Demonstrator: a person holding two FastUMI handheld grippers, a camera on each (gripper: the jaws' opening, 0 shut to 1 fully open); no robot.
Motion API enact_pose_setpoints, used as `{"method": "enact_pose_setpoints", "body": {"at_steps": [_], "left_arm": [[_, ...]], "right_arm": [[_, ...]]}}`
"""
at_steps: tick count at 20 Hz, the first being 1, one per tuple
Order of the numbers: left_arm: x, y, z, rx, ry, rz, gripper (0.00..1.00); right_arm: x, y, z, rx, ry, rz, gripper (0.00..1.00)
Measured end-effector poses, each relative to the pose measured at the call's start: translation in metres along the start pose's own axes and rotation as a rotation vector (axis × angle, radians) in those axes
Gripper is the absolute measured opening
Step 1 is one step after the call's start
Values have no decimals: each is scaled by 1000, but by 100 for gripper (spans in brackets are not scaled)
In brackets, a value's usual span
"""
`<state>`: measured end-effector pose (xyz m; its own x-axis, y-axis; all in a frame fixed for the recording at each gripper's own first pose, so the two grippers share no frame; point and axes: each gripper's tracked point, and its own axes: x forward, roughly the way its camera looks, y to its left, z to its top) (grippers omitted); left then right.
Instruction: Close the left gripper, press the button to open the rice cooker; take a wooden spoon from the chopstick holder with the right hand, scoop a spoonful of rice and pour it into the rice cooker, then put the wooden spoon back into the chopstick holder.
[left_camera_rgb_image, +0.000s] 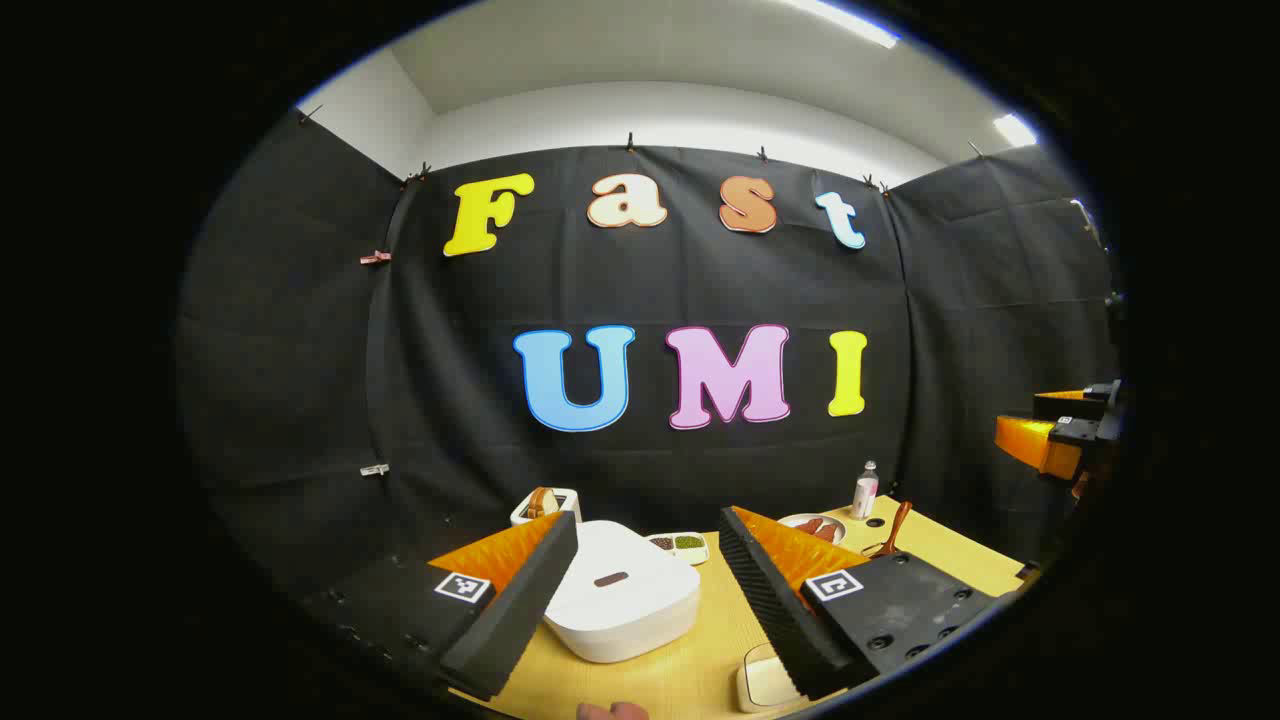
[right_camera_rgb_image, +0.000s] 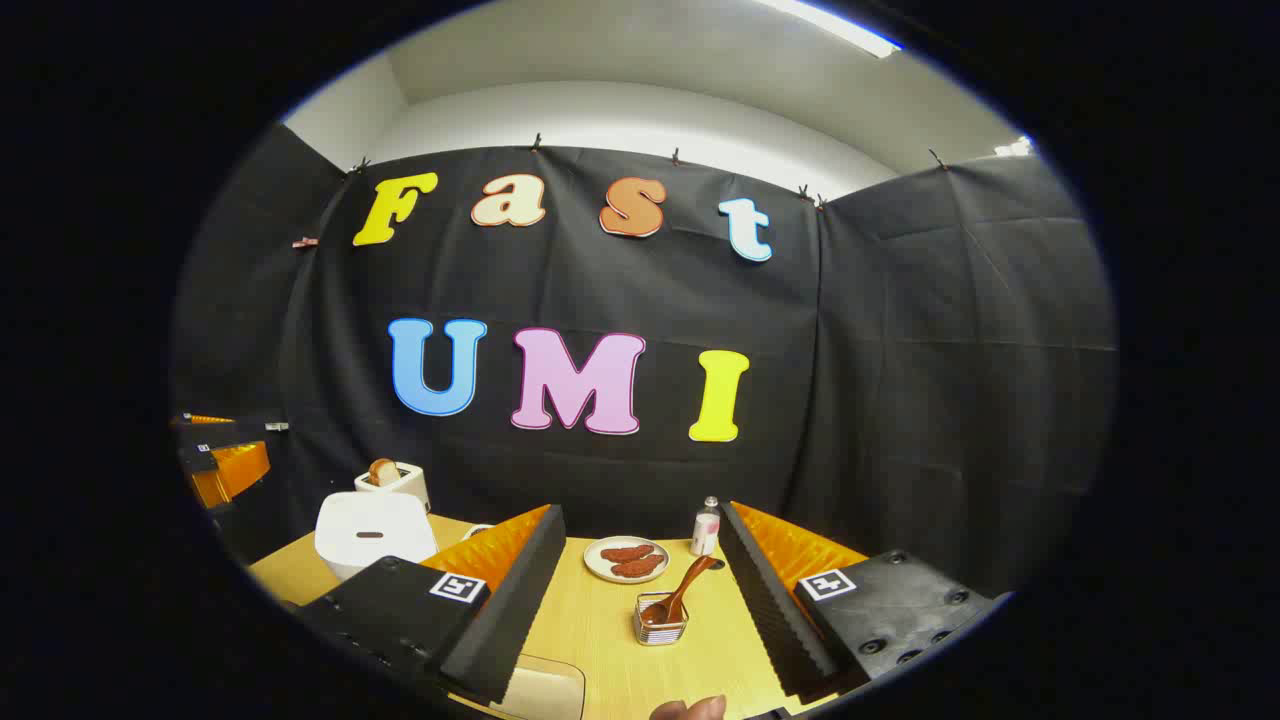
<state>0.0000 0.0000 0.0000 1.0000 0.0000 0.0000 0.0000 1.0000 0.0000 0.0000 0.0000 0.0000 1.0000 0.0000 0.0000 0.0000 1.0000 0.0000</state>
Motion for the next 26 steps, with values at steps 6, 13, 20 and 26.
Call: {"method": "enact_pose_setpoints", "body": {"at_steps": [6,13,20,26], "left_arm": [[3,-5,-1,-7,-1,-11,98],[2,-6,-1,-5,-6,-14,98],[7,1,2,-7,-18,-5,77],[36,2,-23,-41,39,-65,11]], "right_arm": [[1,2,7,-22,-31,7,98],[-3,6,8,-44,-47,10,98],[-5,7,8,-41,-57,2,98],[-7,9,7,-45,-60,-6,98]]}}
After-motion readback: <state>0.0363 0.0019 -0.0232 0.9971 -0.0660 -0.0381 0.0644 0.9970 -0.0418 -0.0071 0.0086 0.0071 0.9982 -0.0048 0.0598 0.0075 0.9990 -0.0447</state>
